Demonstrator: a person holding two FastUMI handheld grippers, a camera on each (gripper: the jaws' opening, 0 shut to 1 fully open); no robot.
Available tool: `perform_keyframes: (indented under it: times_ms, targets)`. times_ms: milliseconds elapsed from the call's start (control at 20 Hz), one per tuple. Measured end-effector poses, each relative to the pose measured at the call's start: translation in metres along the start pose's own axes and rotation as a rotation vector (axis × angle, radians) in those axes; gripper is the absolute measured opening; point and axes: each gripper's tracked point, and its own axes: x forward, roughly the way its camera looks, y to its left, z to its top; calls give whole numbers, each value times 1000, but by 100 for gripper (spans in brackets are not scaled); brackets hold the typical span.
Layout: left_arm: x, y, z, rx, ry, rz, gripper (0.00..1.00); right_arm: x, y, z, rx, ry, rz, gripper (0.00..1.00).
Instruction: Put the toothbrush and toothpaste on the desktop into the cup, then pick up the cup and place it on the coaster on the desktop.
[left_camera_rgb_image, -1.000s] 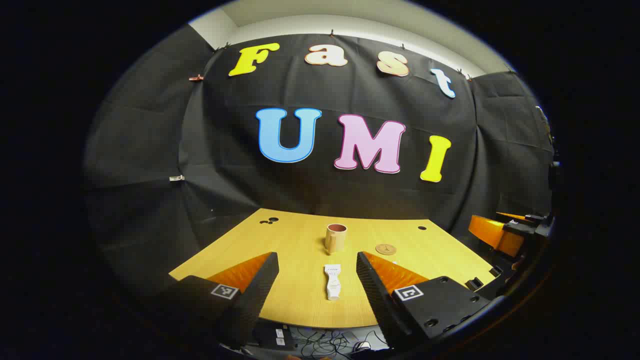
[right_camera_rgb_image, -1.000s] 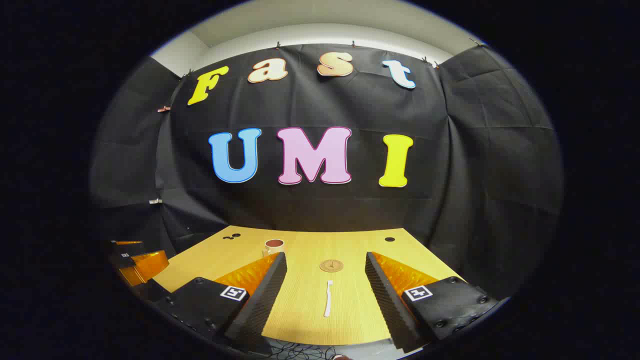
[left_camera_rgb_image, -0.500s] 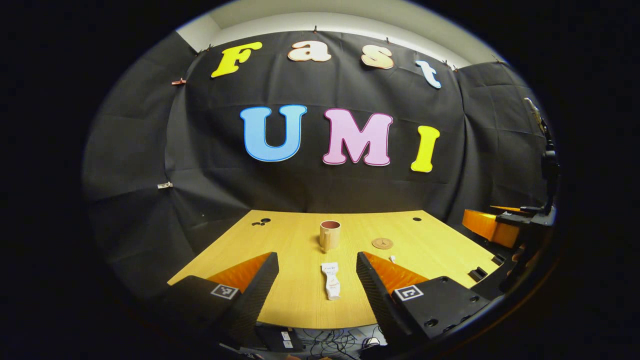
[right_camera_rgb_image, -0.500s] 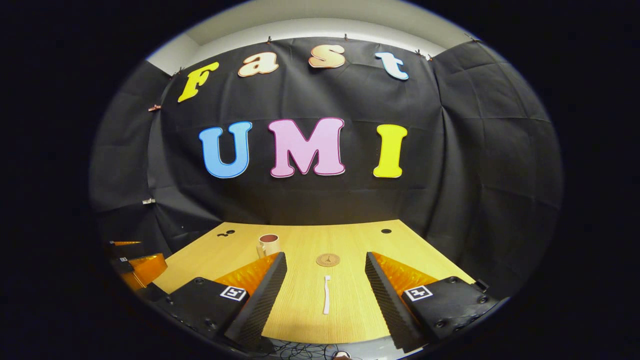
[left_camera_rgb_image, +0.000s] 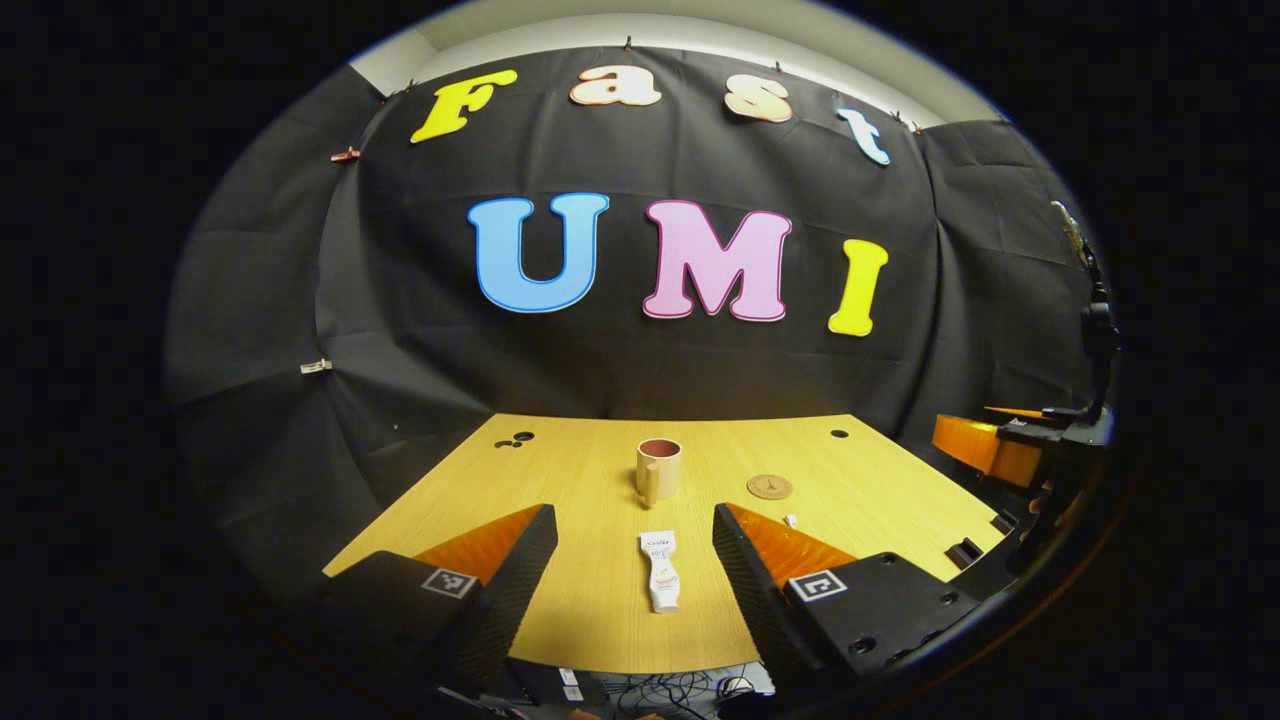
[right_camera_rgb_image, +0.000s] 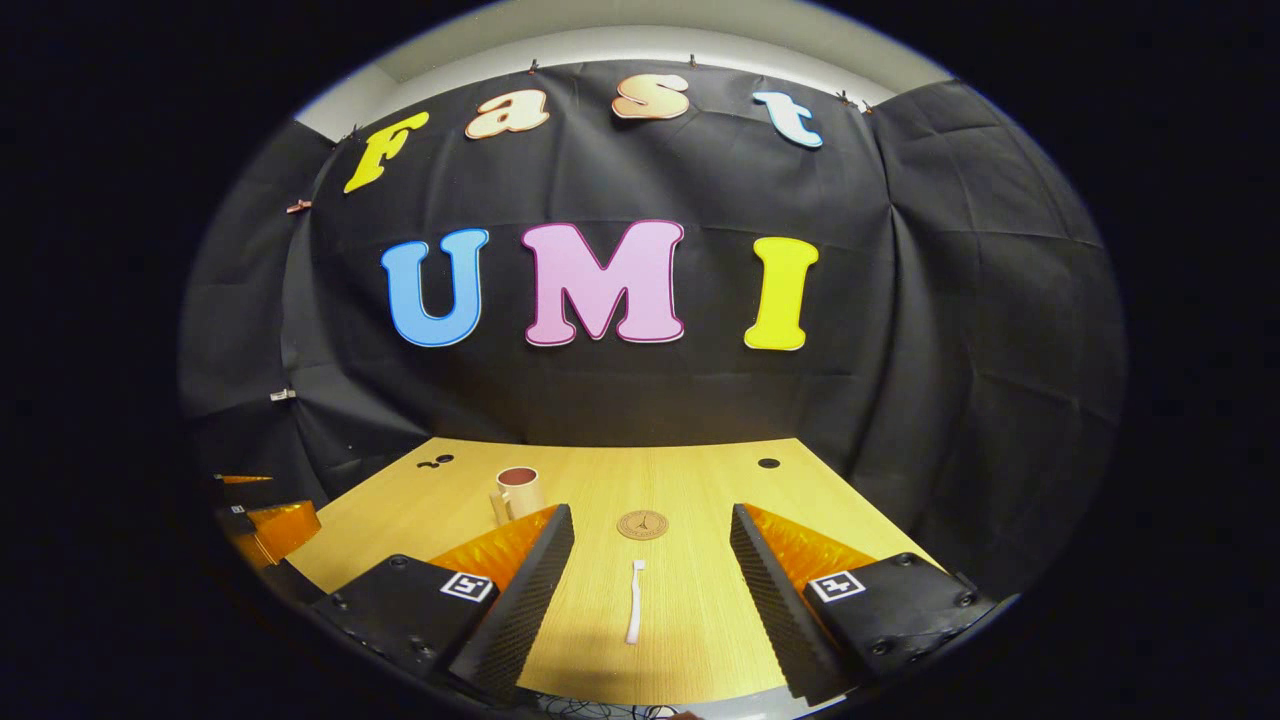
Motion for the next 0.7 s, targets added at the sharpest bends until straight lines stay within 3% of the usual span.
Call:
perform_keyframes:
  times_ms: [300,700]
  targets:
    - [42,-3,-13,-34,75,17,97,42,-6,-8,-8,53,35,97]
    - [107,1,-67,-85,287,84,98,106,-23,-17,2,107,74,97]
